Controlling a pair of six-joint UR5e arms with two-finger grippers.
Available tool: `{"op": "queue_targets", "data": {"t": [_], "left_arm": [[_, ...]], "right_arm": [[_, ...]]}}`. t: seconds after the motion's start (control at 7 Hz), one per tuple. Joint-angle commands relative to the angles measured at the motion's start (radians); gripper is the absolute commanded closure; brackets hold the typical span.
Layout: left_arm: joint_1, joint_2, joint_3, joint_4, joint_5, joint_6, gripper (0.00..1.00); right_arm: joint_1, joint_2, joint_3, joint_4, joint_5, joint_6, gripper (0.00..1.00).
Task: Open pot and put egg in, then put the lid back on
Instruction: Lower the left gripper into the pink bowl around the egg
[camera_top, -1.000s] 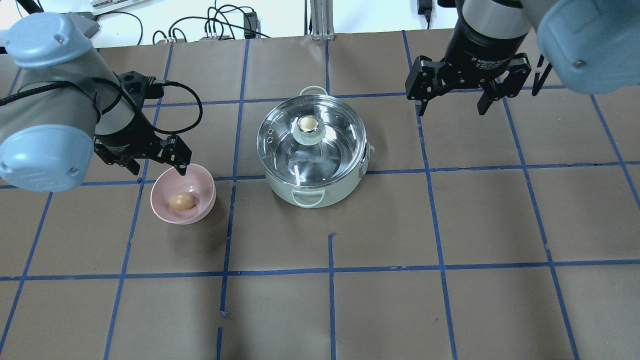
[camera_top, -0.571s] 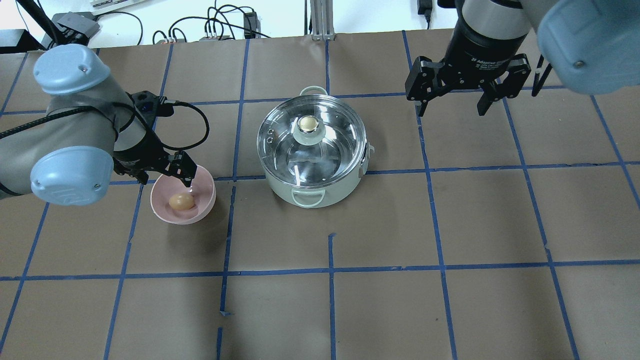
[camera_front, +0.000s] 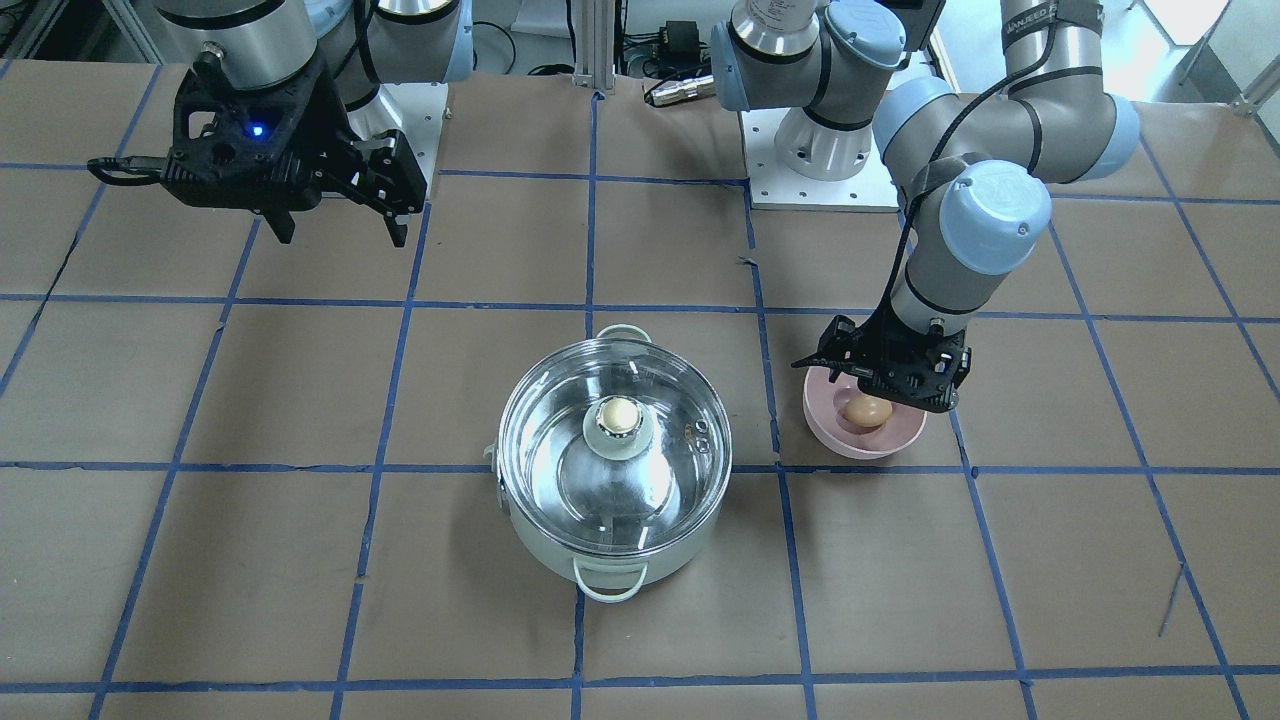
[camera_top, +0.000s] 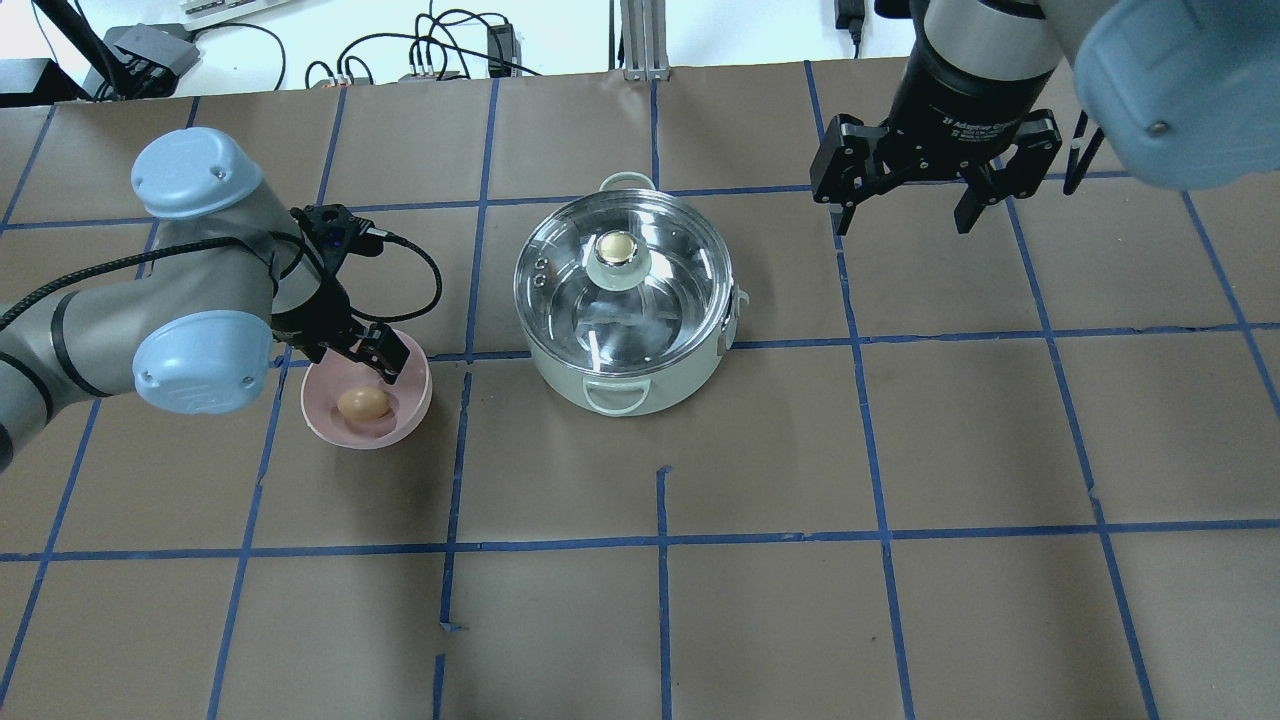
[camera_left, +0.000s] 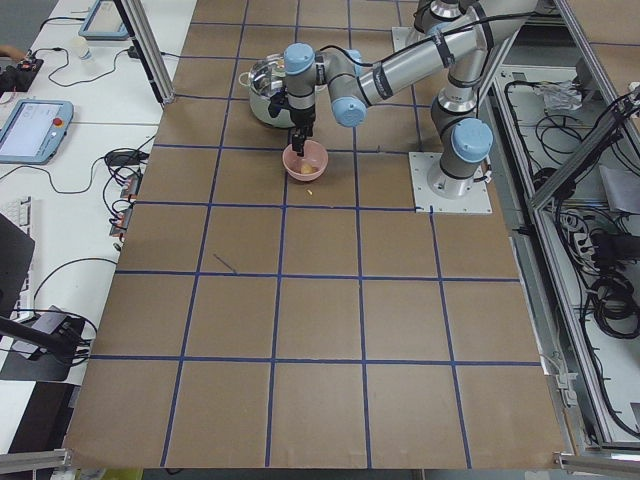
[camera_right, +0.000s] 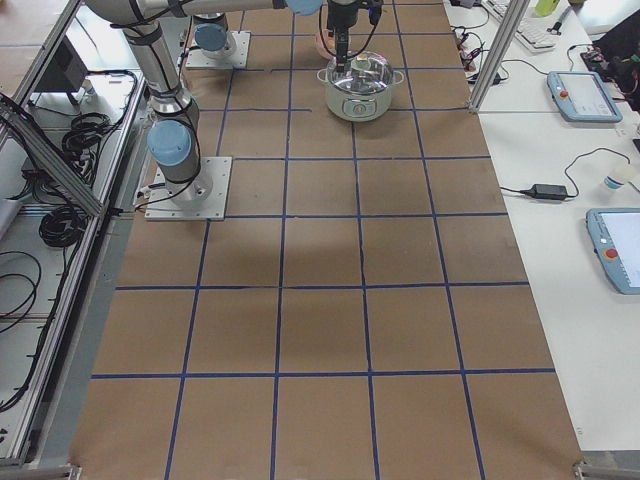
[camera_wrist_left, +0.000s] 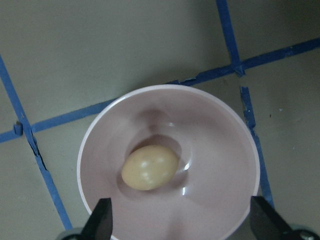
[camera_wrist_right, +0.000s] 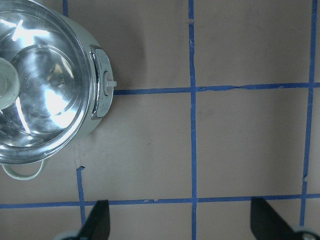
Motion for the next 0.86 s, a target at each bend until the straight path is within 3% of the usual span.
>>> {"op": "queue_targets", "data": {"t": [0.0, 0.71], "left_arm": [[0.008, -0.034, -0.008, 0.046, 0.006, 0.13, 0.04], [0.025, -0.049, -0.089, 0.13, 0.002, 0.339, 0.05]], "right_arm": [[-0.002, 0.0, 0.009, 0.001, -0.001, 0.0, 0.0], [-0.005, 0.0, 0.021, -0.003, -0.005, -0.002, 0.0]]}}
